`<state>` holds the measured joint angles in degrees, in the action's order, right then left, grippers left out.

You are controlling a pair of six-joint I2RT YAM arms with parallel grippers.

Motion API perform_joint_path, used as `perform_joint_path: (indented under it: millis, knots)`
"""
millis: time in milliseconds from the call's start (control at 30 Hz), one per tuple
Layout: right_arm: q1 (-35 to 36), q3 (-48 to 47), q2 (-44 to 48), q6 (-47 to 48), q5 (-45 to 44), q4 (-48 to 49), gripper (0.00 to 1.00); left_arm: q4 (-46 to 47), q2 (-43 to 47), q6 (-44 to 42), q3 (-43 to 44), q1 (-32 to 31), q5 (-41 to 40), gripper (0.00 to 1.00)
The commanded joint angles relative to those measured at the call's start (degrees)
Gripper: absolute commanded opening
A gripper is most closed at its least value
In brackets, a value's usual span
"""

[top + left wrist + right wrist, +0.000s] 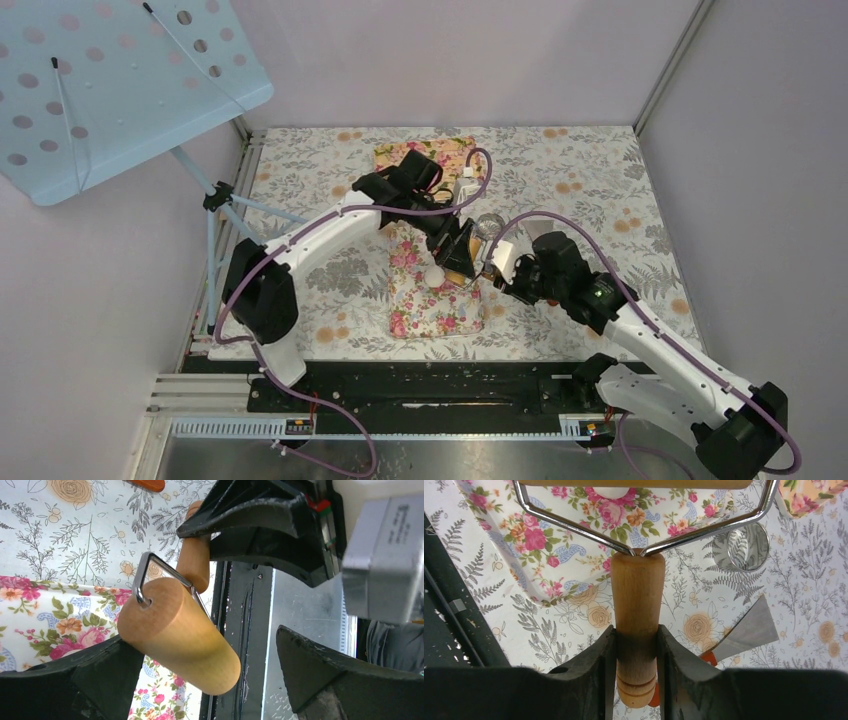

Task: Roll out the dumpling wrappers from the dough

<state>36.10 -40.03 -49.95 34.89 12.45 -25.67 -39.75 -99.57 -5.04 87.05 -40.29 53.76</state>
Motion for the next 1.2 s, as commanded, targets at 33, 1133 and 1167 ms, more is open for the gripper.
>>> perform_joint_path:
  millis: [33,1133,1167]
  knots:
    - [3.14,-3.54,-0.78,1.43,-6.69,6.94,0.00,-2.55,-2.80,-2.20,2.74,0.07,2.72,0.99]
    - [-7.34,-28.84,-10.14,-17.75,13.17,-3.69,0.99,5.94,10.62,3.87,12.37,15.48,16.13,0.00]
    - [-9.68,-30.13,-10.30,-19.92,16.98,-2.62,1.00,9.56,12.08,5.49,11.31,15.72,17.10,0.00]
